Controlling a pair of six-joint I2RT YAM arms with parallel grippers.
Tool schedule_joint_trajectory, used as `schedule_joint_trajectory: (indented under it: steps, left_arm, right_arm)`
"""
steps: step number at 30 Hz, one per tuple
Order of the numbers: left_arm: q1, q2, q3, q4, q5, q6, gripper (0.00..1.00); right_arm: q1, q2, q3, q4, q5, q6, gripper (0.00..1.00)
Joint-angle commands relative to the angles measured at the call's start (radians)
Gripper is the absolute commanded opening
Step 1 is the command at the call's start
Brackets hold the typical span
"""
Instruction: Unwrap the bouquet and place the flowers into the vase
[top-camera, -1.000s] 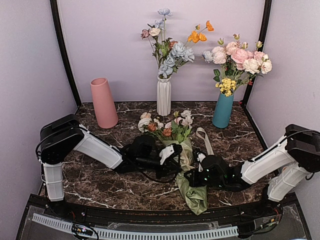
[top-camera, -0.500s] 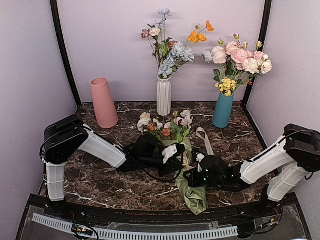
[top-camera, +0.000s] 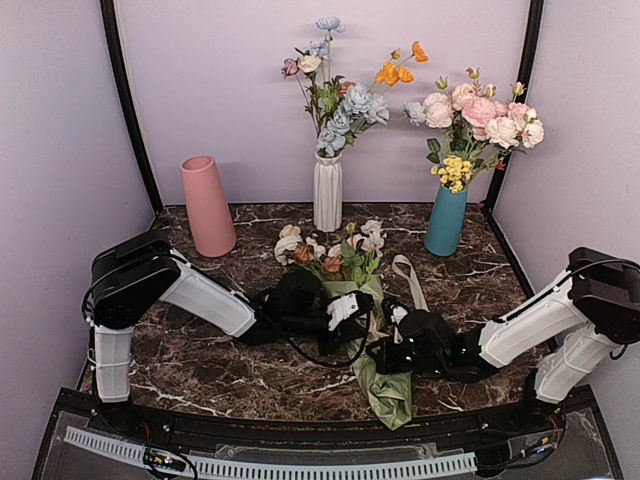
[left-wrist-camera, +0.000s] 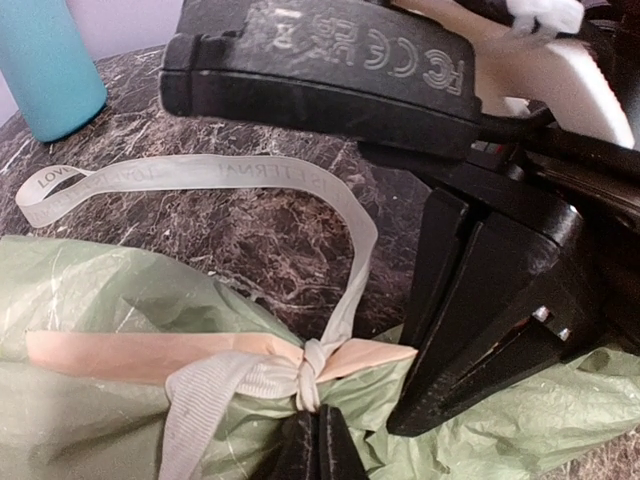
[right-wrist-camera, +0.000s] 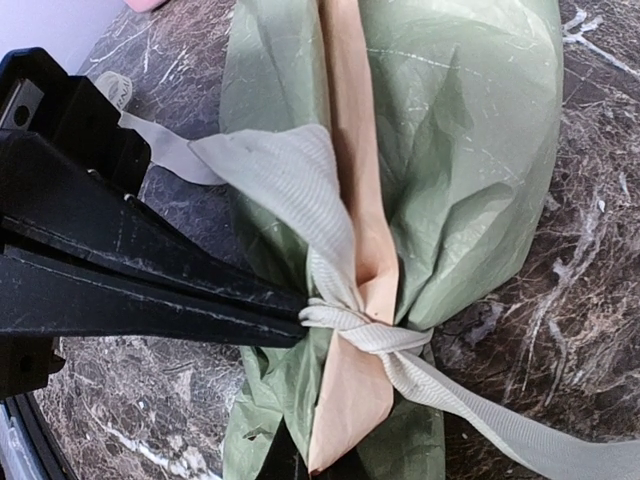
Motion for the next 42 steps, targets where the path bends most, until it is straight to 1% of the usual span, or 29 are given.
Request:
schedule_joint_trajectory:
  steps: [1, 8, 12, 15, 18, 19, 21, 25, 27, 30, 31, 34, 39, 42]
  left_arm:
    - [0.0, -0.013, -0.019, -0.045, -0.058, 0.016, 0.0]
    - [0.004, -0.154, -0.147, -0.018, -0.202, -0.031, 0.0]
    - [0.004, -0.192, -0.203, -0.003, -0.214, -0.081, 0.0]
    - [0.004, -0.207, -0.256, 0.019, -0.233, -0.117, 0.0]
    - [0.004, -0.228, -0.288, 0.014, -0.223, -0.132, 0.0]
    - [0.004, -0.236, -0.288, -0.002, -0.196, -0.13, 0.01]
    - [-0.002, -0.258, -0.277, -0.041, -0.14, -0.118, 0.11]
    - [-0.024, -0.288, -0.241, -0.094, -0.101, -0.089, 0.27]
    - [-0.028, -0.287, -0.203, -0.132, -0.09, -0.08, 0.3]
    - [-0.027, -0.263, -0.144, -0.165, -0.08, -0.056, 0.38]
    - [-0.028, -0.245, -0.125, -0.178, -0.081, -0.049, 0.39]
    - [-0.028, -0.2, -0.071, -0.196, -0.096, -0.031, 0.37]
    - [-0.028, -0.133, -0.001, -0.229, -0.116, -0.005, 0.26]
    - [-0.028, -0.113, 0.011, -0.239, -0.119, 0.003, 0.23]
  right_arm:
    - [0.02, 0.037, 0.031, -0.15, -0.03, -0.012, 0.0]
    - [0.018, 0.032, 0.062, -0.281, 0.057, 0.071, 0.0]
    - [0.017, 0.041, 0.089, -0.333, 0.082, 0.093, 0.0]
    - [0.018, 0.077, 0.122, -0.385, 0.093, 0.1, 0.0]
    - [0.018, 0.078, 0.127, -0.38, 0.084, 0.094, 0.0]
    - [0.018, 0.079, 0.128, -0.374, 0.08, 0.088, 0.0]
    - [0.018, 0.082, 0.135, -0.377, 0.073, 0.079, 0.0]
    - [0.018, 0.094, 0.152, -0.383, 0.061, 0.067, 0.0]
    - [0.018, 0.096, 0.151, -0.375, 0.053, 0.068, 0.0]
    - [0.017, 0.095, 0.147, -0.371, 0.05, 0.071, 0.0]
    - [0.018, 0.093, 0.146, -0.37, 0.05, 0.072, 0.0]
    - [0.017, 0.087, 0.138, -0.37, 0.05, 0.076, 0.0]
    - [0.018, 0.081, 0.135, -0.372, 0.05, 0.076, 0.0]
    - [0.018, 0.078, 0.133, -0.373, 0.053, 0.077, 0.0]
